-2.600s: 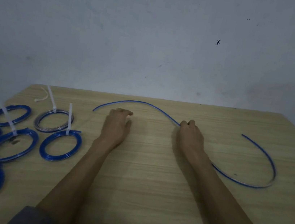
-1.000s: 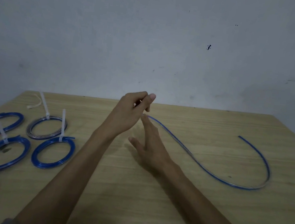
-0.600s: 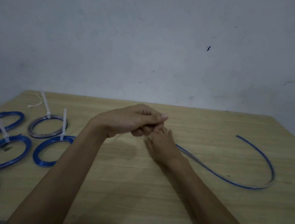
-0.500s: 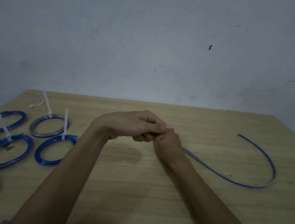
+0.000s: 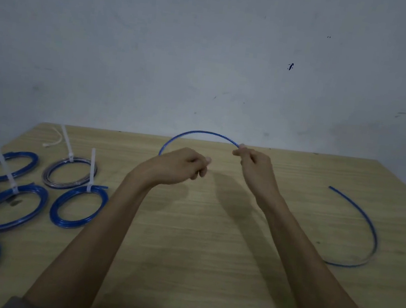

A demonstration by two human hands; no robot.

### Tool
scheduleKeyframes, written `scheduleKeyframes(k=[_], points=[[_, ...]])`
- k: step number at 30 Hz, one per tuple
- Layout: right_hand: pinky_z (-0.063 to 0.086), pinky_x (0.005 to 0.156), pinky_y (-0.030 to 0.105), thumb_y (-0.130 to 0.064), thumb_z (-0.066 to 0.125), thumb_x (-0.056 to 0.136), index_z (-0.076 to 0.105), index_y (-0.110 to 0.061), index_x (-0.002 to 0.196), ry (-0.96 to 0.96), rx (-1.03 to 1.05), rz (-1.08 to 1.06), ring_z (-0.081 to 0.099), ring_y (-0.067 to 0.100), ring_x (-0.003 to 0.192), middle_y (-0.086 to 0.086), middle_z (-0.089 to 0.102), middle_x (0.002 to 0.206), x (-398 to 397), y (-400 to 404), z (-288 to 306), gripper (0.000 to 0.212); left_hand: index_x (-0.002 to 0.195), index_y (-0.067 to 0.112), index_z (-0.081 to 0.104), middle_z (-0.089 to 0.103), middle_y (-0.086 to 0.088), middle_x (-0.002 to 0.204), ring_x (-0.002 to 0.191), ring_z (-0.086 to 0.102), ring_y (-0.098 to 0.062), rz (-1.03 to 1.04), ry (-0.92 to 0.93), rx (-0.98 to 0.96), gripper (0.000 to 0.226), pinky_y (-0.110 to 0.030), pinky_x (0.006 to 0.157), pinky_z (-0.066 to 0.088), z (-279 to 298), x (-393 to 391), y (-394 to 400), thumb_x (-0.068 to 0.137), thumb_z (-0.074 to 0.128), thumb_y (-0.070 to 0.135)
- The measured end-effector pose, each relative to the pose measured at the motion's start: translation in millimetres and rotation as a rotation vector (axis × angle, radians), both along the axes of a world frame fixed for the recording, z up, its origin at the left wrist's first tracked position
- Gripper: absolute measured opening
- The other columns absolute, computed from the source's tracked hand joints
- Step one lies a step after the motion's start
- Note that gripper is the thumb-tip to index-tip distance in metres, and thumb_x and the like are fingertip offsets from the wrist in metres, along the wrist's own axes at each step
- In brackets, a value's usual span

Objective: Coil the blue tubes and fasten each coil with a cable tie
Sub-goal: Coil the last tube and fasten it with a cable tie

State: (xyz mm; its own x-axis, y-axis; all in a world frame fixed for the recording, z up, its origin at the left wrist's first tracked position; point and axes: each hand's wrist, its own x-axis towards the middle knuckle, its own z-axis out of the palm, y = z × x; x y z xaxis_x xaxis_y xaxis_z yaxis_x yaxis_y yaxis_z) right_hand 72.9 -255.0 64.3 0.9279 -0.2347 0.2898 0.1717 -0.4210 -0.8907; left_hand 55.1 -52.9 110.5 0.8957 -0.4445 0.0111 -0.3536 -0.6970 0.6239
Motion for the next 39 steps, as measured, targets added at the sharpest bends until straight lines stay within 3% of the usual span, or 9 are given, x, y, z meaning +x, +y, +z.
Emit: scheduleKeyframes(k=[3,6,10,14,20,24,27,31,39], points=[[0.033,0.058,0.024,-0.033,0.046,0.106,0.075,-0.014,0.092,0.006,0.231,0.106,0.04,0.006,0.057,-0.008,0.047,0.067,-10,4,20,0.037,0.078,0.014,0.06,0.052,0.003,0.07,0.063,0.047,-0.009,0.189,-0.111,-0.194,0.044,-0.028,0.065,0.036,-15,15,8,0.108,0.036,0.035],[0.033,0.055,0.026,-0.028,0.05,0.105,0.07,-0.01,0.091,0.015,0.317,0.267,0.035,0.007,0.05,-0.007,0.039,0.063,-19,19,29,0.031,0.084,0.015,0.065,0.048,0.005,0.07,0.061,0.043,-0.008,0.292,-0.044,-0.536,0.046,-0.021,0.059,0.036,-25,24,9,0.108,0.034,0.039],[0.042,0.056,0.025,-0.027,0.049,0.106,0.067,-0.009,0.093,0.04,0.338,0.346,0.037,0.008,0.052,0.001,0.038,0.067,-31,44,33,0.029,0.102,0.013,0.069,0.05,0.004,0.076,0.061,0.038,-0.007,0.223,0.156,-1.048,0.043,-0.023,0.058,0.029,-26,31,7,0.11,0.031,0.033],[0.041,0.052,0.024,-0.026,0.05,0.106,0.066,-0.006,0.097,0.023,0.381,0.377,0.035,0.008,0.051,-0.001,0.039,0.068,-35,50,36,0.028,0.113,0.011,0.064,0.052,0.003,0.084,0.063,0.037,-0.007,0.103,0.331,-1.346,0.036,-0.023,0.061,0.029,-21,31,7,0.109,0.032,0.026],[0.033,0.048,0.021,-0.023,0.049,0.106,0.064,-0.001,0.104,-0.023,0.51,0.381,0.031,0.008,0.052,0.0,0.04,0.071,-38,47,46,0.026,0.117,0.011,0.064,0.054,0.005,0.084,0.062,0.034,-0.008,-0.001,0.392,-1.37,0.035,-0.023,0.062,0.028,-17,29,12,0.108,0.036,0.03],[0.027,0.049,0.023,-0.019,0.048,0.106,0.064,-0.001,0.105,-0.033,0.454,0.393,0.03,0.007,0.052,-0.001,0.04,0.07,-38,44,42,0.025,0.111,0.01,0.066,0.063,0.003,0.091,0.063,0.036,-0.007,0.052,0.361,-1.323,0.038,-0.024,0.062,0.03,-13,28,15,0.109,0.034,0.029],[0.027,0.049,0.023,-0.018,0.048,0.106,0.064,0.001,0.107,-0.057,0.453,0.395,0.031,0.007,0.052,-0.003,0.043,0.069,-39,45,43,0.024,0.108,0.002,0.064,0.072,-0.009,0.1,0.066,0.045,-0.009,0.102,0.341,-1.228,0.033,-0.025,0.064,0.035,-15,26,10,0.108,0.036,0.021],[0.031,0.049,0.022,-0.021,0.05,0.106,0.066,-0.001,0.106,-0.047,0.38,0.415,0.034,0.007,0.052,-0.003,0.045,0.071,-39,47,40,0.026,0.116,-0.002,0.059,0.074,-0.016,0.107,0.07,0.054,-0.011,0.151,0.352,-1.36,0.025,-0.021,0.065,0.046,-17,29,9,0.105,0.04,0.011],[0.033,0.049,0.021,-0.023,0.051,0.105,0.065,-0.011,0.099,0.021,0.207,0.498,0.033,0.007,0.052,-0.005,0.046,0.072,-44,57,32,0.019,0.12,-0.002,0.056,0.074,-0.013,0.113,0.062,0.045,-0.008,0.241,0.382,-1.38,0.029,-0.021,0.061,0.037,-18,36,19,0.105,0.033,0.007]])
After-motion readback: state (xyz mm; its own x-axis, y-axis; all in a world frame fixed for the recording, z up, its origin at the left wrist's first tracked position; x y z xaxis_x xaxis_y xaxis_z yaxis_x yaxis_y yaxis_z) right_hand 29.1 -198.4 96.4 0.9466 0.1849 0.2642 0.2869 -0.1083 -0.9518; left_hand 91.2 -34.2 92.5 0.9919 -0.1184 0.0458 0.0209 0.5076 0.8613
